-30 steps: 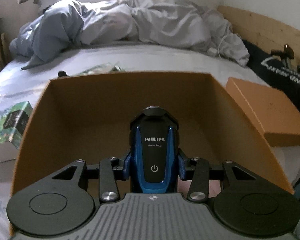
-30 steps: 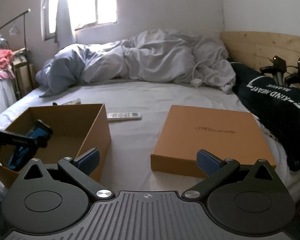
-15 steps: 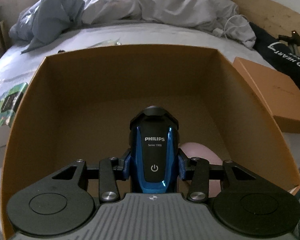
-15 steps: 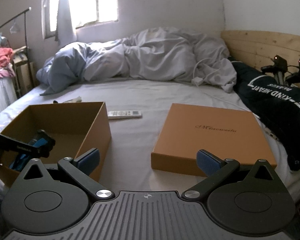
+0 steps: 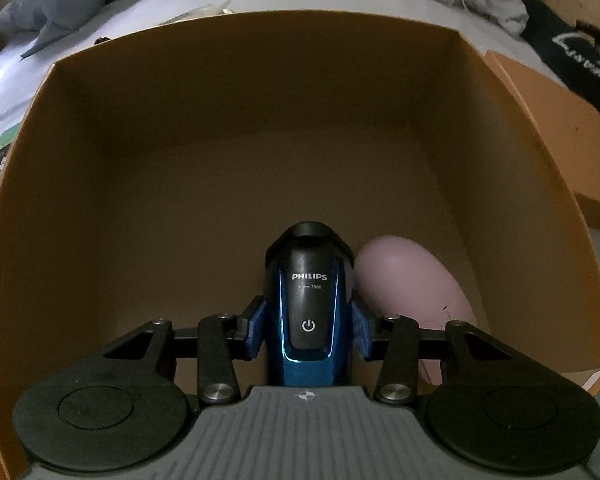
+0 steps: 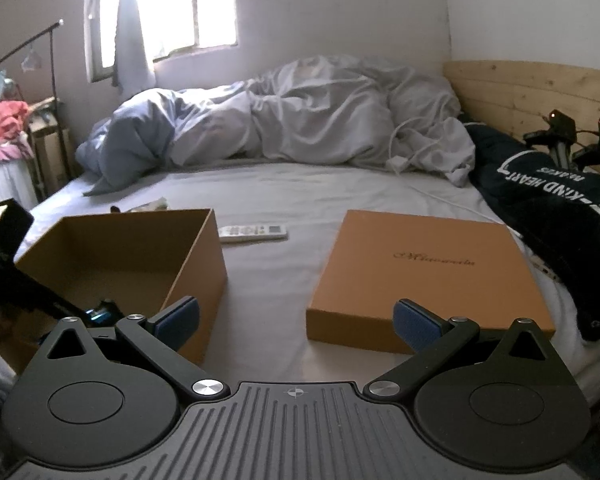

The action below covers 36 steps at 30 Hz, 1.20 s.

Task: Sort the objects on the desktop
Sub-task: 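Lower the shaver into the box beside the mouse and open the left gripper, then raise the left gripper up out of the cardboard box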

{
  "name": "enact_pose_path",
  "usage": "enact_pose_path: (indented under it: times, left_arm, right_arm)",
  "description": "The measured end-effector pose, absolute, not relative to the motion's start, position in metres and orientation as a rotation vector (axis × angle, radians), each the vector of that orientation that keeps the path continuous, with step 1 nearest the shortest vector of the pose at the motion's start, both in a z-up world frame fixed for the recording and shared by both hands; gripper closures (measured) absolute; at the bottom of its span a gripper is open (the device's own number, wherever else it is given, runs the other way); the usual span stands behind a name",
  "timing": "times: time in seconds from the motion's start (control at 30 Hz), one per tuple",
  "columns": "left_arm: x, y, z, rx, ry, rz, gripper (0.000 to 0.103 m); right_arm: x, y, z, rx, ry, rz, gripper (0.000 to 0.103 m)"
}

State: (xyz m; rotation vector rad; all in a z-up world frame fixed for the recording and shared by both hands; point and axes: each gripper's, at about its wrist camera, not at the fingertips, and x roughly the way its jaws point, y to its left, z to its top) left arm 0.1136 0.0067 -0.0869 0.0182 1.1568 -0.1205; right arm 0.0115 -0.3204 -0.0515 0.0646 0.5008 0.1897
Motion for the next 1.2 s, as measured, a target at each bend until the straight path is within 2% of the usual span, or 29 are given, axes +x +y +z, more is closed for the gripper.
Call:
enact_pose_path:
  times: [0.6,0.63,0.7,0.8,0.97,1.13,1.2]
  left_arm:
    - [0.097,0.005,-0.094,0.073,1.177,-0.108,0.059]
    - [0.094,0.006,-0.094,0.068,1.170,-0.109,0.057]
    - [0.087,0.010,-0.092,0.055,1.148,-0.106,0.048]
    - [0.078,0.013,-0.085,0.035,1.102,-0.099,0.046]
    - [0.052,0.026,-0.052,0.008,1.001,-0.099,0.036]
    - [0.041,0.026,-0.012,-0.033,0.876,-0.087,0.011]
    - [0.050,0.016,0.001,-0.038,0.842,-0.082,0.011]
  right_arm:
    - [0.009,-0.311,-0.042,0.060,0.487,0.190,0.000]
    - [0.009,-0.311,-0.042,0.062,0.487,0.192,0.000]
    - [0.009,-0.311,-0.042,0.059,0.487,0.192,0.000]
    - [0.009,-0.311,-0.042,0.063,0.489,0.196,0.000]
    - [0.009,-0.309,-0.042,0.065,0.489,0.204,0.000]
    - [0.007,-0.307,-0.040,0.068,0.484,0.212,0.000]
    - [0.006,-0.307,-0.039,0.070,0.481,0.216,0.000]
